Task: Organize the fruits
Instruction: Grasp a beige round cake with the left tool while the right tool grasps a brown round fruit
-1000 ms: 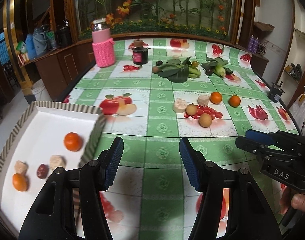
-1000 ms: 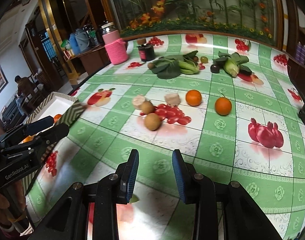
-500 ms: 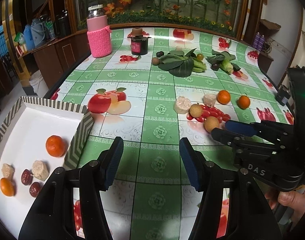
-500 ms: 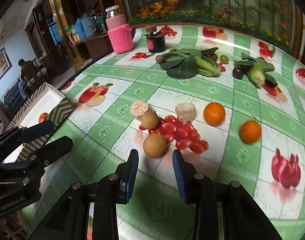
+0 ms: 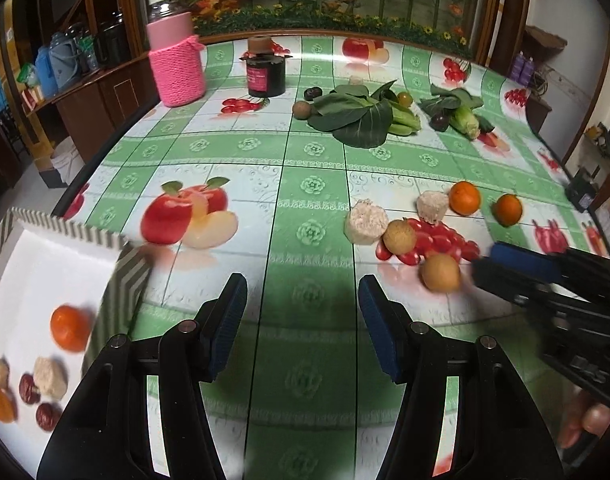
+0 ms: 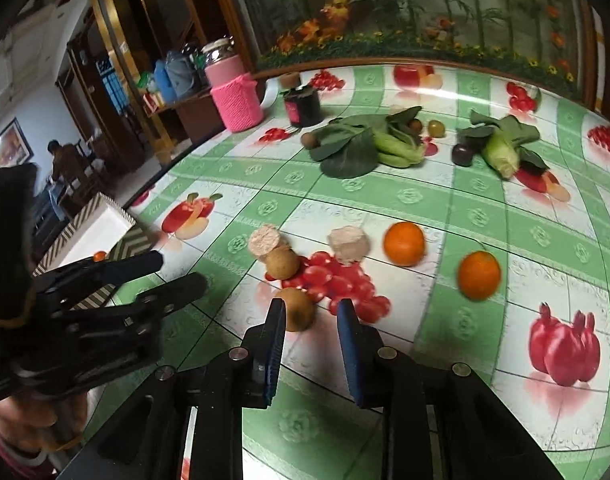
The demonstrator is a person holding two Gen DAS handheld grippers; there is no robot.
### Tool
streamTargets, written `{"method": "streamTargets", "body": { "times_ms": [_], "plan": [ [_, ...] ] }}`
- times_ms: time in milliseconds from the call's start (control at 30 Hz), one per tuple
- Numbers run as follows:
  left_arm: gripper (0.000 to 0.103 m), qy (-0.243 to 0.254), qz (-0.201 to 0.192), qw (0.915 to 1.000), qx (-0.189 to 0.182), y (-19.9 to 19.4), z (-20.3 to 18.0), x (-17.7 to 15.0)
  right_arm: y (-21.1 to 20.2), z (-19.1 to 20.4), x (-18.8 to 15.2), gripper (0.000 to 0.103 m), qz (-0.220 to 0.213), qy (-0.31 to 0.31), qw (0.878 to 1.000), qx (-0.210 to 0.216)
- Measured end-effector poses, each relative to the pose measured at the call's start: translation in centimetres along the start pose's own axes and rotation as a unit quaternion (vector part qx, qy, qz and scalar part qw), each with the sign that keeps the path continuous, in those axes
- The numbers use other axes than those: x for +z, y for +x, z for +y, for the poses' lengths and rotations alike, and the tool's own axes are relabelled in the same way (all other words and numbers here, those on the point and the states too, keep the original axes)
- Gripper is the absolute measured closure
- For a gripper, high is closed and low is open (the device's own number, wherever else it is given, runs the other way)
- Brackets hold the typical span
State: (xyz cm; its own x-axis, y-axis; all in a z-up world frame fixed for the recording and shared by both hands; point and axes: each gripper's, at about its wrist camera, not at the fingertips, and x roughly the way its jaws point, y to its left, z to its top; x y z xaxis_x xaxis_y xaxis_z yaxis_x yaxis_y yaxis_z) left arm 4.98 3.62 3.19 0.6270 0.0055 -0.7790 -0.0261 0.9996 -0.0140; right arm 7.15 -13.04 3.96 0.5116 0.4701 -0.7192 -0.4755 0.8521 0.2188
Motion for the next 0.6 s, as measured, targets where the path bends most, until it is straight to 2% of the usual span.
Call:
{"method": "streamTargets", "body": {
  "times_ms": [200,333,433,600],
  "plan": [
    [0.045,0.02,0.016,0.9997,0.003,2.0,-0.8,0.8,0.4,-0.7,-0.5,0.077,0.005,0.005,1.0,0.012],
    [0.045,0.03,0.011,0.9995,0.004,2.0,-1.0,1.0,0.2,-0.6,-0.4,0.073,-0.007,0.006,0.999,0.042],
    [0.045,0.034,0.016,0.9993,-0.001,2.4,-1.1,1.2,1.2,0.5,-0.5,0.07,0.008,-0.024,0.999,0.028],
    [0.045,0.044,0.019,0.9988,-0.003,3.2,-1.4,1.7,2.0,0.3,-0.9,0.07,0.027,-0.032,0.999,-0.001]
  ]
}}
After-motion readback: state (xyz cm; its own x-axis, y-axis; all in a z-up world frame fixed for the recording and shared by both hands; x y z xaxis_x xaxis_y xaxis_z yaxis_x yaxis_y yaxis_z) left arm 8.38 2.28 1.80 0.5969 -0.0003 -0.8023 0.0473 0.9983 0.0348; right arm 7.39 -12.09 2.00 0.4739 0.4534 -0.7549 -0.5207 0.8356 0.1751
